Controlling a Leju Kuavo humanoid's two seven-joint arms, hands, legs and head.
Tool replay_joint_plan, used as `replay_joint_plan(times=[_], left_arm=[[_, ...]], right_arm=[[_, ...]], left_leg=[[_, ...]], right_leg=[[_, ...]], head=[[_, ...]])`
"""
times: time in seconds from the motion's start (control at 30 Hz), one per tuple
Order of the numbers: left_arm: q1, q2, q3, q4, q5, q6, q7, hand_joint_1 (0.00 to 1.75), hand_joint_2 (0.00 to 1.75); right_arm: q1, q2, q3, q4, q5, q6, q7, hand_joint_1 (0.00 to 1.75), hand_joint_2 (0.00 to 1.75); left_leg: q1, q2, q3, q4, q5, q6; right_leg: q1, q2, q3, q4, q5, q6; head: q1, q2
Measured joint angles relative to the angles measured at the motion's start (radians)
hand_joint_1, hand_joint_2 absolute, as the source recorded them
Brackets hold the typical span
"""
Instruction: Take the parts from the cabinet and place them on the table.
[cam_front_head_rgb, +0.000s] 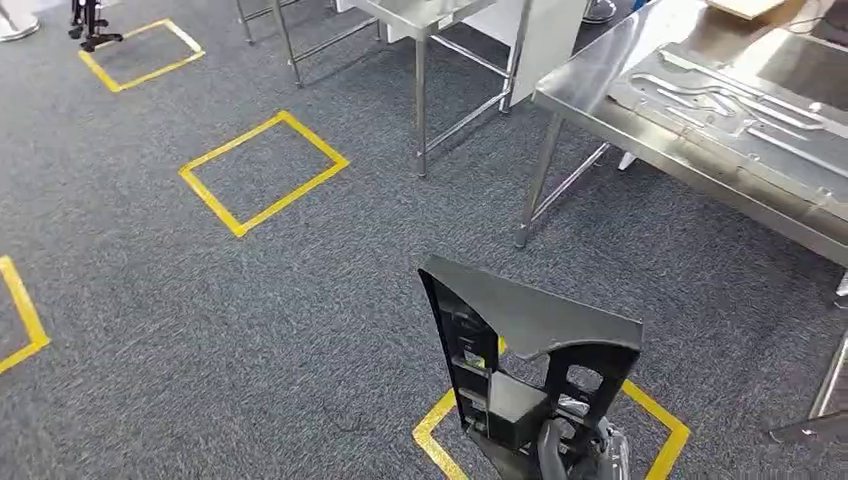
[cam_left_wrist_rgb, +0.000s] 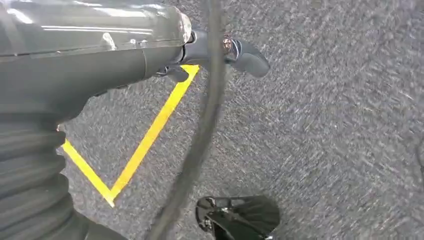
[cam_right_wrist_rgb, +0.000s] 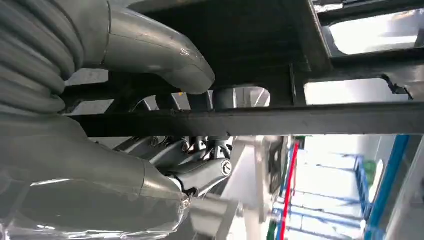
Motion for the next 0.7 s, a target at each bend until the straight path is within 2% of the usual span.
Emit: replay_joint_plan(times=[0.03,0.07,0.1,0.13,0.2,0.23,0.27,0.3,0.33,0.37,0.4,0.43,0.47,0.5,0.53,0.57,0.6,0.63,0.67,0.7], left_arm=[[-0.001,0.0,0.0,0.0,0.0,0.0,0.0,0.0,1.75],[-0.003,0.0,0.0,0.0,0.0,0.0,0.0,0.0,1.75],[-0.002,0.0,0.001,0.0,0.0,0.0,-0.001,0.0,1.75],[-0.002,0.0,0.002,0.0,0.001,0.0,-0.001,0.0,1.75],[-0.003,-0.001,0.002,0.0,0.001,0.0,-0.004,0.0,1.75],[-0.004,-0.001,0.002,0.0,0.001,-0.001,-0.004,0.0,1.75],[-0.006,-0.002,0.003,0.0,0.001,-0.001,-0.004,0.0,1.75],[-0.009,-0.007,0.003,0.0,0.001,-0.003,-0.004,0.0,1.75],[-0.009,-0.006,0.003,0.0,0.001,-0.003,-0.005,0.0,1.75],[-0.006,-0.006,0.003,0.0,0.001,-0.003,-0.006,0.0,1.75],[-0.003,-0.006,0.003,0.0,0.001,-0.003,-0.006,0.0,1.75],[0.0,-0.006,0.003,0.0,0.001,-0.003,-0.006,0.0,1.75],[0.0,-0.006,0.003,0.0,0.01,0.002,-0.011,0.0,1.75],[-0.001,-0.007,0.007,0.0,0.028,0.012,-0.024,0.0,1.75],[-0.003,-0.01,0.015,0.0,0.04,0.021,-0.033,0.0,1.75],[-0.005,-0.013,0.023,0.0,0.048,0.028,-0.039,0.0,1.75],[-0.006,-0.017,0.027,0.0,0.052,0.034,-0.044,0.0,1.75],[-0.005,-0.018,0.03,0.0,0.054,0.037,-0.047,0.0,1.75],[-0.005,-0.02,0.033,0.0,0.056,0.037,-0.048,0.0,1.75],[-0.007,-0.02,0.038,0.0,0.057,0.038,-0.049,0.0,1.75]], right_arm=[[0.0,0.0,0.0,0.0,0.0,0.0,0.0,1.75,1.75],[0.0,0.0,0.0,0.0,0.001,0.0,0.001,1.75,1.75],[0.0,0.0,0.0,0.0,0.001,0.0,0.002,1.75,1.75],[-0.001,0.0,0.0,0.0,0.002,0.0,0.003,1.75,1.75],[0.001,0.0,0.002,0.0,0.005,0.0,0.006,1.75,1.75],[0.004,0.0,0.002,0.0,0.007,0.0,0.008,1.75,1.75],[0.005,0.0,0.001,-0.001,0.01,0.0,0.01,1.75,1.75],[0.007,0.0,0.001,-0.002,0.011,-0.001,0.011,1.75,1.75],[0.007,0.0,0.001,-0.002,0.011,-0.003,0.01,1.75,1.75],[0.005,-0.001,0.001,-0.002,0.011,-0.004,0.011,1.75,1.75],[0.003,-0.001,0.001,-0.002,0.012,-0.004,0.011,1.75,1.75],[0.004,-0.001,0.001,-0.002,0.012,-0.004,0.011,1.75,1.75],[0.005,-0.001,0.001,-0.002,0.012,-0.005,0.013,1.75,1.75],[0.007,-0.002,0.001,-0.002,0.012,-0.007,0.015,1.75,1.75],[0.009,-0.002,0.0,-0.002,0.012,-0.009,0.016,1.75,1.75],[0.012,-0.002,0.001,-0.002,0.014,-0.011,0.016,1.75,1.75],[0.014,-0.002,0.002,-0.006,0.017,-0.013,0.016,1.75,1.75],[0.015,-0.002,0.003,-0.008,0.018,-0.013,0.017,1.75,1.75],[0.015,-0.002,0.005,-0.01,0.018,-0.013,0.017,1.75,1.75],[0.017,-0.002,0.007,-0.013,0.018,-0.016,0.017,1.75,1.75]], left_leg=[[0.001,-0.002,0.024,-0.067,0.051,0.001],[0.003,-0.013,0.06,-0.156,0.104,0.003],[0.006,-0.048,0.09,-0.235,0.138,0.005],[0.006,-0.096,0.098,-0.256,0.117,0.009],[0.002,-0.079,0.098,-0.261,0.118,0.014],[-0.001,-0.069,0.103,-0.26,0.119,0.021],[0.004,-0.056,0.104,-0.268,0.126,0.03],[0.01,-0.037,0.108,-0.277,0.132,0.038],[0.009,-0.031,0.11,-0.283,0.134,0.045],[0.006,-0.014,0.111,-0.285,0.134,0.05],[0.005,0.001,0.111,-0.285,0.133,0.051],[0.004,0.018,0.111,-0.284,0.131,0.052],[0.003,0.033,0.111,-0.284,0.129,0.052],[0.004,0.047,0.114,-0.284,0.126,0.05],[0.004,0.059,0.118,-0.284,0.123,0.049],[0.004,0.07,0.125,-0.284,0.119,0.046],[0.003,0.081,0.133,-0.284,0.114,0.041],[0.0,0.091,0.138,-0.284,0.108,0.036],[-0.007,0.099,0.138,-0.28,0.1,0.027],[-0.006,0.111,0.145,-0.284,0.098,0.022]], right_leg=[[-0.001,0.017,0.0,0.005,-0.002,0.003],[-0.002,0.032,0.0,0.011,-0.005,0.007],[-0.003,0.044,-0.001,0.017,-0.009,0.011],[0.002,0.054,-0.007,0.024,-0.012,0.017],[-0.005,0.077,-0.015,0.023,-0.008,0.03],[-0.008,0.088,-0.016,0.019,-0.004,0.037],[-0.004,0.1,-0.02,0.018,-0.001,0.045],[-0.006,0.071,-0.021,0.029,-0.009,0.045],[-0.001,0.011,-0.036,0.06,-0.034,0.051],[-0.002,-0.021,-0.069,0.123,-0.072,0.056],[-0.005,-0.036,-0.109,0.203,-0.11,0.061],[-0.008,-0.042,-0.146,0.273,-0.135,0.065],[-0.011,-0.044,-0.167,0.311,-0.138,0.069],[-0.014,-0.048,-0.161,0.298,-0.116,0.071],[-0.015,-0.054,-0.135,0.247,-0.08,0.071],[-0.016,-0.067,-0.09,0.163,-0.035,0.069],[-0.013,-0.105,-0.04,0.075,0.003,0.063],[-0.004,-0.17,-0.015,0.023,-0.004,0.054],[0.005,-0.164,-0.013,0.017,-0.005,0.047],[0.006,-0.146,-0.015,0.019,-0.007,0.043]], head=[[0.0,0.0],[0.0,0.0],[0.0,0.0],[0.0,0.0],[0.0,0.0],[0.0,0.0],[0.0,0.0],[0.0,0.0],[0.002,0.0],[0.0,0.0],[0.0,0.0],[0.001,0.0],[0.0,0.0],[0.001,0.0],[0.001,0.0],[0.001,0.0],[0.001,0.0],[0.001,0.0],[0.0,0.0],[0.001,0.0]])
